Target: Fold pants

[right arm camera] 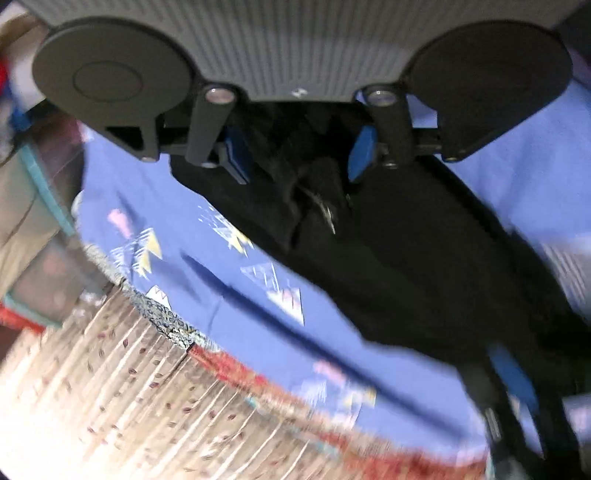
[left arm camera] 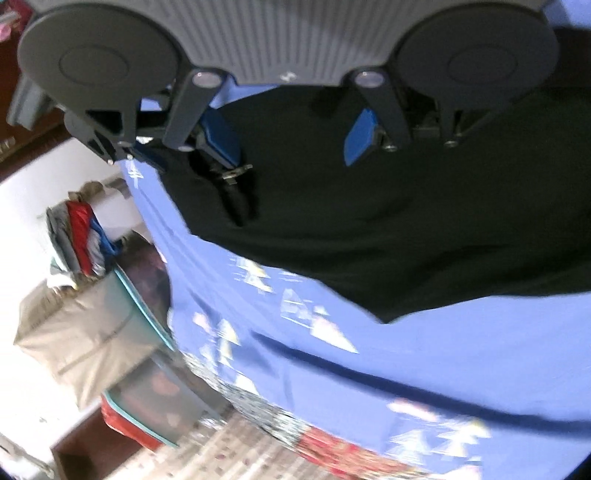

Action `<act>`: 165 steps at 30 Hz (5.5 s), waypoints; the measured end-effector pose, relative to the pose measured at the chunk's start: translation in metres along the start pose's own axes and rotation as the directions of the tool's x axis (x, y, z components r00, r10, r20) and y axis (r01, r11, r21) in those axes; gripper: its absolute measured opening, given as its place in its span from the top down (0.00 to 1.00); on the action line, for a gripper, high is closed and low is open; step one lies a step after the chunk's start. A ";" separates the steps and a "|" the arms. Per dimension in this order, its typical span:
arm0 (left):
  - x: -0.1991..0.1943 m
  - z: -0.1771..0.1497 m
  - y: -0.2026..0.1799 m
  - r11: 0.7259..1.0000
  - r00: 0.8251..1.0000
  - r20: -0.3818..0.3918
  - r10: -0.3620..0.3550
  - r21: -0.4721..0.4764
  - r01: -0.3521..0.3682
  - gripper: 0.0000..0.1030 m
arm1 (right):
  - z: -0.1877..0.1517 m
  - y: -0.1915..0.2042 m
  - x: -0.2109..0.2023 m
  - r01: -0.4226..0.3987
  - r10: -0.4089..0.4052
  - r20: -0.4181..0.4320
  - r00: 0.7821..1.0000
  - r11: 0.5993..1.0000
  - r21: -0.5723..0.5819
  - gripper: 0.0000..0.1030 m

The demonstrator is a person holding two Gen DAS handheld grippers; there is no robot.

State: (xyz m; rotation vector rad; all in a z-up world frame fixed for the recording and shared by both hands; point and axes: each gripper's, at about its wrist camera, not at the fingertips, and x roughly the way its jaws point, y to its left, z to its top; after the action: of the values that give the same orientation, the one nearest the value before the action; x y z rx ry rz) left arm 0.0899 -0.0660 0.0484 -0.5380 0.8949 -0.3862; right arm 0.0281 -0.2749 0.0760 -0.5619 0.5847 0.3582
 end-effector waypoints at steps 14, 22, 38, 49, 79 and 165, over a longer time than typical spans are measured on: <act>0.149 0.018 -0.099 0.986 0.981 -0.194 0.014 0.165 0.019 0.77 | -0.059 -0.049 0.046 -0.165 0.217 0.035 0.975 0.620 0.767 0.94; 0.140 0.007 -0.079 0.989 0.978 -0.202 0.054 0.147 -0.025 0.90 | -0.058 -0.056 0.041 -0.165 0.205 0.069 0.976 0.502 0.849 0.94; -0.215 -0.066 0.151 0.931 0.889 0.342 0.304 -0.304 -0.201 0.07 | 0.094 0.083 0.073 -0.516 0.544 0.188 0.818 0.546 0.661 0.90; -0.170 -0.079 0.268 0.798 0.940 0.303 0.159 -0.599 0.058 0.00 | 0.179 0.179 0.121 -0.611 0.740 0.084 0.667 0.479 0.630 0.90; -0.052 -0.042 0.088 0.978 0.979 0.119 0.165 0.108 -0.178 0.68 | 0.049 0.060 0.117 -0.370 0.509 0.305 0.805 0.028 0.929 0.39; -0.132 -0.030 0.162 0.943 0.956 0.283 -0.076 -0.290 0.161 0.51 | 0.110 0.046 0.081 -0.586 0.584 0.334 0.740 0.316 0.746 0.79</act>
State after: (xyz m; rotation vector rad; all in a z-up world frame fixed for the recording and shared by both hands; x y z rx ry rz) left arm 0.0057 0.1253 0.0205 -0.9170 0.6629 -0.2736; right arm 0.1156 -0.1611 0.0848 0.6394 0.8722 0.7228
